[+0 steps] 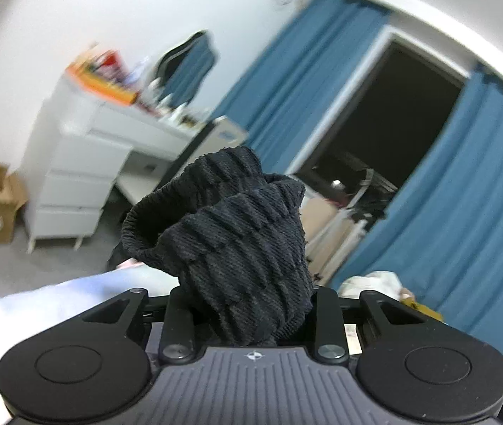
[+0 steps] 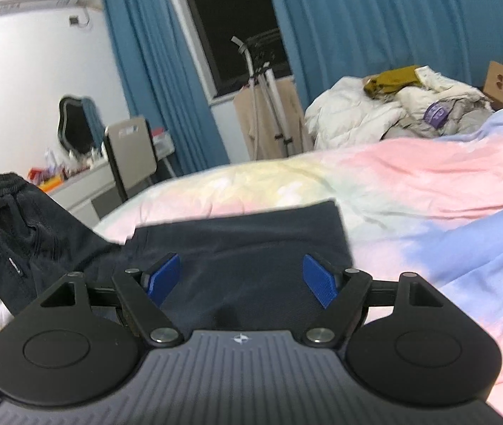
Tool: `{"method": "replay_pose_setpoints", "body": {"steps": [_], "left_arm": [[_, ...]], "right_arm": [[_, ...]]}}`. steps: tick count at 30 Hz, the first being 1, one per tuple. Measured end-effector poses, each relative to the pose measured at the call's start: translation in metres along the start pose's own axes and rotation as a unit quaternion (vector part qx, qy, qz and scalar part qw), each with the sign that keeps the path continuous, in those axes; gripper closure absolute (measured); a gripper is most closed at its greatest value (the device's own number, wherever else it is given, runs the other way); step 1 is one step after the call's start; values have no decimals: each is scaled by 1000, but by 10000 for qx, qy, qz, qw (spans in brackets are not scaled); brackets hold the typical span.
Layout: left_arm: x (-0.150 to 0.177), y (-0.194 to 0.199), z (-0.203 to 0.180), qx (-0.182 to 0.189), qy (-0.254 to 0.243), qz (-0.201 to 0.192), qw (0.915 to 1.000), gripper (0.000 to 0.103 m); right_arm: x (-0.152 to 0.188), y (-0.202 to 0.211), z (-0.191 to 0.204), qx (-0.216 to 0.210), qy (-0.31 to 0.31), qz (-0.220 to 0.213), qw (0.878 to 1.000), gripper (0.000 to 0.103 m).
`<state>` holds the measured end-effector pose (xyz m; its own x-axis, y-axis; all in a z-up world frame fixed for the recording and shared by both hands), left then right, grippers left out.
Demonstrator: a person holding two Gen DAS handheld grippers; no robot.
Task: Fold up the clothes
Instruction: 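Grasp the ribbed waistband with the left gripper and lift it, then lower the waistband onto the folded pants and open the left gripper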
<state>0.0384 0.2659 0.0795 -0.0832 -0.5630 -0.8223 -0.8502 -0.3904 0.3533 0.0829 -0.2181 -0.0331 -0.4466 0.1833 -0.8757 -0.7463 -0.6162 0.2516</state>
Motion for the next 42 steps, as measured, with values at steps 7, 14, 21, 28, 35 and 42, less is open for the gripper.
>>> {"method": "replay_pose_setpoints", "body": {"steps": [7,14,21,28,35,42], "left_arm": [[37,47,-121,436,-447,-365,9974,73],[123,74,-230,885,-900,-489,9908,73],[251,77,-297,1004,-1845,-221,9774,73],[351,58,-325,719,-2740,-183,9589,73],[356,32,-317,755,-2955,-125,9523,49],[352,33,-311,1297,-3145,95,9403,7]], "right_arm": [[-25,33,-23,466,-77,-372,9982,25],[-45,65,-64,671,-661,-762,9926,25],[-61,88,-88,722,-797,-1145,9876,25],[-59,80,-99,493,-830,-1056,9897,25],[-51,69,-99,296,-918,-940,9909,25],[-43,65,-95,143,-994,-805,9917,25]]}}
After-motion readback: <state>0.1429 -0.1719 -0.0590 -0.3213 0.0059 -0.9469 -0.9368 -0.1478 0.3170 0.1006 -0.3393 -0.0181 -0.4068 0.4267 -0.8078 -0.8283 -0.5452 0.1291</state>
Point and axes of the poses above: each gripper's, at about its wrist camera, not at the fingertips, and y roughly against the way its jaws point, z to its left, x to its underside, the point moved 5 cm from there along -y, roughly the way its jaws point, and after that the axes turned 15 degrees about -x, right-handed, at the moved point
